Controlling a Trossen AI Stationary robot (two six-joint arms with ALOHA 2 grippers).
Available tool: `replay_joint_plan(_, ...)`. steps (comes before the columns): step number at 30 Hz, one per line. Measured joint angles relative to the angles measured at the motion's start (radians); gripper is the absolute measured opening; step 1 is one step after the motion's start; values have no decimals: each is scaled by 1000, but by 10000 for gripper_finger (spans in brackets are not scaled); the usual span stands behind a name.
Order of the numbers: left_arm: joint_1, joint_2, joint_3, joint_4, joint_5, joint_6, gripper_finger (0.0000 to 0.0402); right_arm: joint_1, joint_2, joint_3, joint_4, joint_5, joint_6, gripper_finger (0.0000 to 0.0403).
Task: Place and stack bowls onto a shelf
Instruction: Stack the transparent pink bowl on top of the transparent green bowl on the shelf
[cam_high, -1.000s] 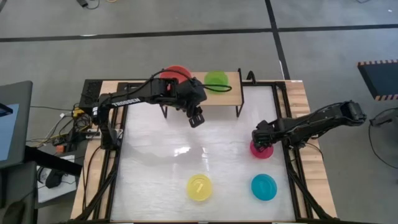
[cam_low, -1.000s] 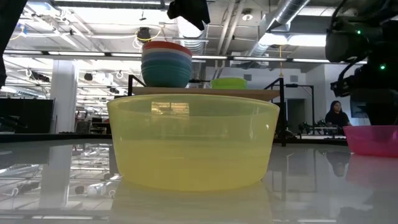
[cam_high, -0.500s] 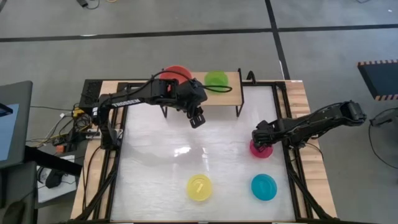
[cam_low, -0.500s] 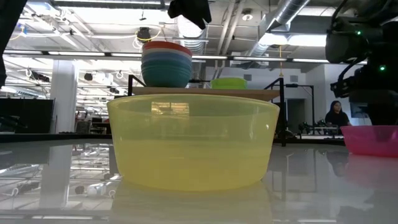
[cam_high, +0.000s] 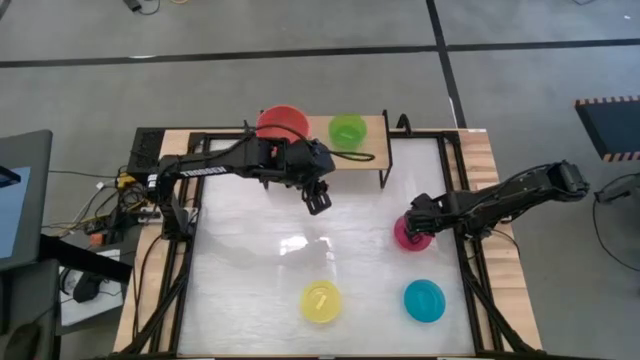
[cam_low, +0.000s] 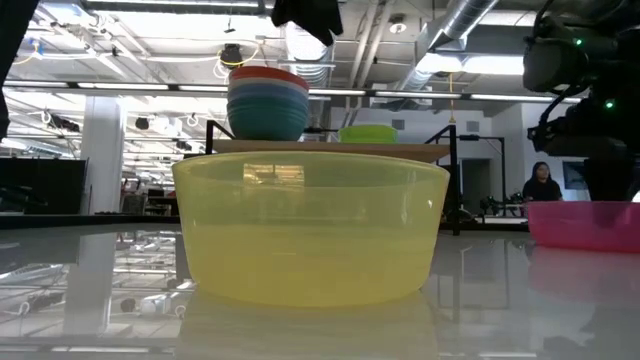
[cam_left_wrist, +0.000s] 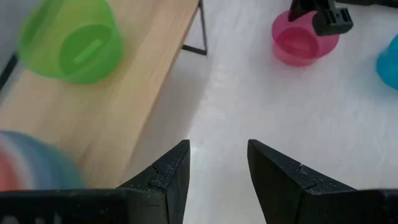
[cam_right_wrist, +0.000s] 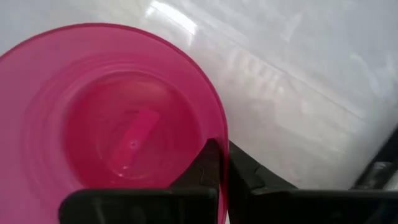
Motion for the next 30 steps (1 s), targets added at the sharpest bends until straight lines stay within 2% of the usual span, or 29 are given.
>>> replay_joint_plan(2,-7,2,-50,58,19,-10,146,23,0,0,29,3,25,25)
replay_joint_plan(7,-18,3,-202,278,140,-58,146,90,1,17,93,21,73,24)
replay_joint_plan(13,-38,2,-299,387,129,-115,146,129,2,94,90,107,63,24)
replay_joint_plan(24,-80,2,-311,405,59,-160,146,129,11,255,83,279,-52,24)
replay_joint_plan(30,-99,2,-308,497,55,-162,146,128,15,359,81,403,-173,23)
